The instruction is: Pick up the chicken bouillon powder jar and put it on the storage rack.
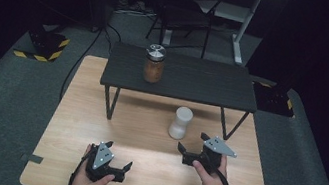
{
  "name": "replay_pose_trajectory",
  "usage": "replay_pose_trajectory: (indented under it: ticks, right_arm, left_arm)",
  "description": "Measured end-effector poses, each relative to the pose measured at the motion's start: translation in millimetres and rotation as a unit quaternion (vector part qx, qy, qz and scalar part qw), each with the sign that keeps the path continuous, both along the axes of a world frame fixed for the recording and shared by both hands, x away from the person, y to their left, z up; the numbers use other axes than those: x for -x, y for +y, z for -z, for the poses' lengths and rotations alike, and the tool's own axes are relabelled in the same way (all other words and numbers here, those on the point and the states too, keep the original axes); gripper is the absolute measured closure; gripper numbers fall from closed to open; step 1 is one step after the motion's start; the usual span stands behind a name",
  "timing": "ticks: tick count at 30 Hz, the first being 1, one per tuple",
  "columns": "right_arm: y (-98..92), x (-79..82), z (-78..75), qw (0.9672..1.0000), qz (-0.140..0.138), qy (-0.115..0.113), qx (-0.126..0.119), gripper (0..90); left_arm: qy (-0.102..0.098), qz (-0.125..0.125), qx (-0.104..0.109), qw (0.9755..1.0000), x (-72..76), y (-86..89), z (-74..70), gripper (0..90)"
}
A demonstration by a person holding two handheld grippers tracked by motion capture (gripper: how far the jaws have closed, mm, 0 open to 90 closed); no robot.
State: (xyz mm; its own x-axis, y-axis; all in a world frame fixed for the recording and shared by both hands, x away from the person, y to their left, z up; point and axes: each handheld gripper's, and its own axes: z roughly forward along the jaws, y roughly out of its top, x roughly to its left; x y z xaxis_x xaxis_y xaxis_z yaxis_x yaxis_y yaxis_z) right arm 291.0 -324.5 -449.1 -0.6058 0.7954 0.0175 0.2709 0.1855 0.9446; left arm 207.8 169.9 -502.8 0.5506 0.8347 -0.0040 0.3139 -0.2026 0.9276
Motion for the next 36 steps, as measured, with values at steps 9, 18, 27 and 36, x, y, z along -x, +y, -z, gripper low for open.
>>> replay_pose_trajectory:
  ticks: [9, 18, 27, 36]
  right_arm:
    - [8.7, -19.1, 2.4, 0.9999, 0.010, 0.004, -0.003, 0.3]
    - [15.9, -32.6, 10.8, 0.9997, 0.017, -0.005, -0.017, 0.4]
    - [27.9, -49.0, 12.9, 0.9994, 0.018, -0.016, -0.022, 12.3]
    - [44.5, -51.2, 17.8, 0.9982, 0.041, -0.031, -0.030, 31.3]
  left_arm:
    - [0.000, 0.002, 0.002, 1.0000, -0.3, 1.2, 0.3, 0.4]
    - [0.002, 0.000, 0.005, 1.0000, -0.2, 2.3, 0.4, 0.4]
    - [0.004, 0.000, 0.010, 0.9999, -0.3, 3.3, 0.8, 0.4]
    - [0.006, -0.001, 0.014, 0.9999, -0.5, 4.6, 0.9, 0.4]
